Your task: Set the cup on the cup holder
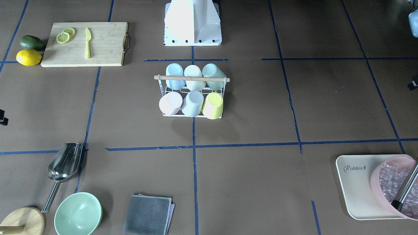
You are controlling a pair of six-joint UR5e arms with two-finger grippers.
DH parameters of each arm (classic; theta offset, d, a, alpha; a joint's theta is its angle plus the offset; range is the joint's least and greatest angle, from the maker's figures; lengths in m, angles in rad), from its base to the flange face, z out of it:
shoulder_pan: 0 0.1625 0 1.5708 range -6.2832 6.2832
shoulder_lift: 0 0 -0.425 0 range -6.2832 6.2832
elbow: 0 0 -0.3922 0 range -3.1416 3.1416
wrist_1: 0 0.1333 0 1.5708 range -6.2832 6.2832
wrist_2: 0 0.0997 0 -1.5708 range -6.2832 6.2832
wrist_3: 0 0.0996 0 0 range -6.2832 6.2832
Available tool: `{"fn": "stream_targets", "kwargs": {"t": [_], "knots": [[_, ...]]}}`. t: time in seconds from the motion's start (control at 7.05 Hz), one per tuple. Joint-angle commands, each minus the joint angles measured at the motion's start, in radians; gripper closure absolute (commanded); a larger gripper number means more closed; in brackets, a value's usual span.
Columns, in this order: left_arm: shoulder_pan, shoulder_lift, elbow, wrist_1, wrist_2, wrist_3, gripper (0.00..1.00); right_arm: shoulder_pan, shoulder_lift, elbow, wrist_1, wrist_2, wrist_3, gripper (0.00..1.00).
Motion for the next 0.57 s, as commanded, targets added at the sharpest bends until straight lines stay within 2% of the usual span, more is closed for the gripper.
{"fn": "stream_targets", "kwargs": {"t": [0.0, 0.14, 0.43], "knots": [[-0.067, 0.038, 0.015, -0.002, -0.001, 0.031, 0.00, 0.111, -0.179, 0.088, -0.001, 0.007, -0.173, 0.00], [-0.075, 0.049, 0.006, -0.002, -0.001, 0.088, 0.00, 0.168, -0.241, 0.102, -0.001, 0.007, -0.250, 0.00], [-0.095, 0.057, 0.003, 0.000, -0.001, 0.261, 0.00, 0.232, -0.365, 0.155, 0.001, 0.003, -0.284, 0.00]]}}
